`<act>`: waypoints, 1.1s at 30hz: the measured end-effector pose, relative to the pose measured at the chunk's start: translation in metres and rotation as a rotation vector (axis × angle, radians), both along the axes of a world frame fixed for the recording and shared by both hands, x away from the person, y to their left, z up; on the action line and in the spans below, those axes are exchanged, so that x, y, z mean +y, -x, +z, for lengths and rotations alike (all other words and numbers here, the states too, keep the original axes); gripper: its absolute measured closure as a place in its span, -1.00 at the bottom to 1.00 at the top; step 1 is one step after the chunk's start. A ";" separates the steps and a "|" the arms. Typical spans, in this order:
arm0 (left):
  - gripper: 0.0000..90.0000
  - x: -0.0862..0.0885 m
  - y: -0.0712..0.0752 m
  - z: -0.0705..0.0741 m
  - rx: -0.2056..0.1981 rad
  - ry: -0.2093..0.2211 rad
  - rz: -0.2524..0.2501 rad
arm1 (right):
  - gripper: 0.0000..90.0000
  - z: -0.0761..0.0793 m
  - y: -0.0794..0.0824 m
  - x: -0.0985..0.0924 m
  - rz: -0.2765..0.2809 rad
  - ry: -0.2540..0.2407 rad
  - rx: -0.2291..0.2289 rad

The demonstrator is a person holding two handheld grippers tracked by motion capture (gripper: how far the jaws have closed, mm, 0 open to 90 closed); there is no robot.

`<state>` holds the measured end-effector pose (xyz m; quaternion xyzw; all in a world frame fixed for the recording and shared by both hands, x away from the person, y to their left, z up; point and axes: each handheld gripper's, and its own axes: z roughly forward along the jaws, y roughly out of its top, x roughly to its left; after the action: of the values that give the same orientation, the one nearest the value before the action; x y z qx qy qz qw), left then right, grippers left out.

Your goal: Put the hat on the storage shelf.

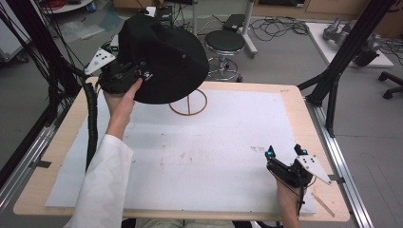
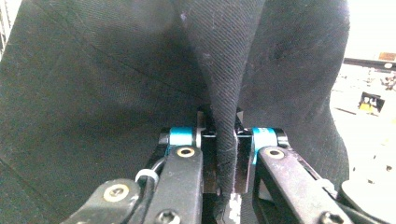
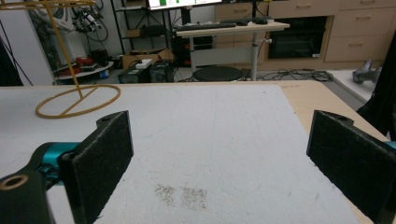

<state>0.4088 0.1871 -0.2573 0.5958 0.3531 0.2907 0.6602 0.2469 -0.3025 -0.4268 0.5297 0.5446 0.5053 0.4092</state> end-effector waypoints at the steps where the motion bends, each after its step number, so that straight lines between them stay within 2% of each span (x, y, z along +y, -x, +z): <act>1: 0.91 -0.002 -0.004 0.000 0.003 0.005 -0.006 | -0.86 0.000 0.000 0.000 -0.001 -0.002 -0.001; 3: 0.91 -0.008 -0.011 -0.001 0.009 0.018 -0.025 | -0.86 0.000 0.000 0.000 0.001 0.005 -0.002; 7: 0.91 -0.020 -0.026 0.000 0.010 0.005 -0.019 | -0.86 -0.001 0.000 0.000 0.007 0.005 0.001; 12: 0.91 -0.034 -0.045 0.009 0.008 -0.010 -0.019 | -0.86 -0.001 -0.001 -0.001 0.008 -0.001 0.002; 16: 0.91 -0.046 -0.061 0.017 0.014 0.005 -0.020 | -0.86 -0.001 -0.002 -0.002 0.004 -0.008 -0.005; 22: 0.91 -0.064 -0.080 0.026 0.018 -0.080 -0.013 | -0.86 0.000 -0.005 -0.002 0.006 -0.013 0.000; 26: 0.91 -0.070 -0.090 0.027 0.045 -0.109 -0.021 | -0.83 0.000 -0.004 -0.001 0.021 -0.012 -0.004; 30: 0.91 -0.071 -0.097 0.027 0.072 -0.101 -0.023 | -0.83 0.002 -0.003 0.000 0.031 -0.010 -0.011; 33: 0.91 -0.071 -0.101 0.023 0.114 -0.109 -0.021 | -0.83 0.002 -0.003 0.000 0.031 -0.006 -0.012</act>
<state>0.5096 0.1158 -0.2343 0.6500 0.3674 0.2682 0.6088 0.2497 -0.3021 -0.4246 0.5194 0.5487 0.5165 0.4031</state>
